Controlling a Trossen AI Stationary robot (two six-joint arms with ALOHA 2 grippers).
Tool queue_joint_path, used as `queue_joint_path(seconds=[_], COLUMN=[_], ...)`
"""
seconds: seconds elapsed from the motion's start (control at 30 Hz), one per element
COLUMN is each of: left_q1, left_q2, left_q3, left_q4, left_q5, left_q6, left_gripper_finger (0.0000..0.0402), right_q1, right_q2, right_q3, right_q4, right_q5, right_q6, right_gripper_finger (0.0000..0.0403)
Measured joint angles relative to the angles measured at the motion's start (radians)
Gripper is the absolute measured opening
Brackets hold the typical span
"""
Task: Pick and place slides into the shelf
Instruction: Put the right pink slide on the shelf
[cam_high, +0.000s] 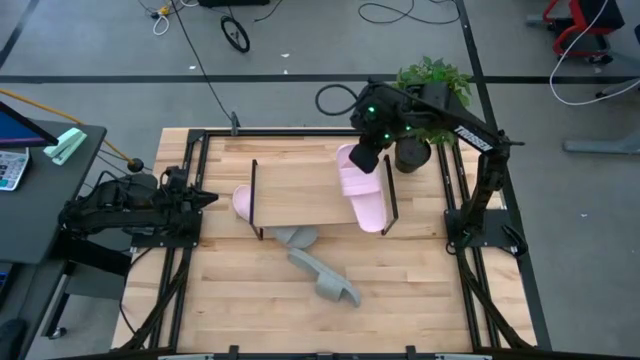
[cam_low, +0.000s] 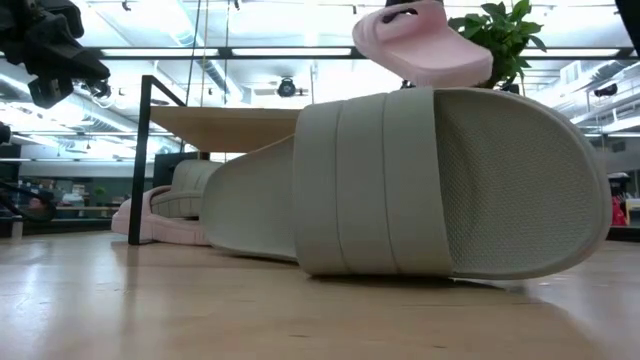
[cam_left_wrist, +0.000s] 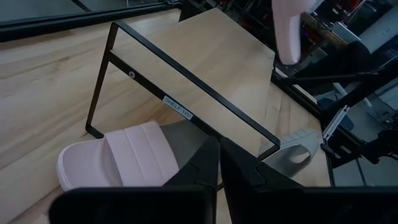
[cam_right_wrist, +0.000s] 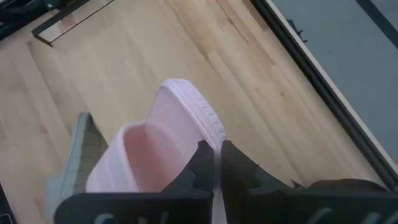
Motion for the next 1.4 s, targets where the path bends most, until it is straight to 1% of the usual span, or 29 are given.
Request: queue_joint_path(seconds=[0.13, 0.27, 0.4, 0.63, 0.9, 1.23, 1.4], left_q1=[0.0, 0.0, 0.0, 0.0, 0.0, 0.0, 0.0], left_q2=[0.0, 0.0, 0.0, 0.0, 0.0, 0.0, 0.0], left_q3=[0.0, 0.0, 0.0, 0.0, 0.0, 0.0, 0.0], left_q4=[0.012, 0.111, 0.202, 0.308, 0.337, 0.367, 0.368], left_q5=[0.005, 0.029, 0.075, 0.108, 0.108, 0.123, 0.123], left_q6=[0.038, 0.139, 0.215, 0.288, 0.298, 0.299, 0.314], left_gripper_finger=[0.0029, 0.0031, 0.0021, 0.0006, 0.0023, 0.0005, 0.0021], right_q1=[-0.02, -0.039, -0.055, -0.088, -0.125, -0.131, -0.131], right_q2=[0.002, 0.004, 0.004, 0.019, 0.055, 0.072, 0.072], right_q3=[0.0, 0.0, 0.0, 0.0, -0.006, -0.011, -0.011], right_q4=[0.0, 0.0, -0.001, -0.001, 0.003, 0.001, 0.0], right_q5=[0.002, 0.002, 0.001, -0.014, -0.037, -0.031, -0.031], right_q6=[-0.002, -0.001, 0.011, 0.029, 0.032, 0.036, 0.06], right_gripper_finger=[0.0009, 0.0009, 0.0009, 0.0009, 0.0009, 0.0009, 0.0009])
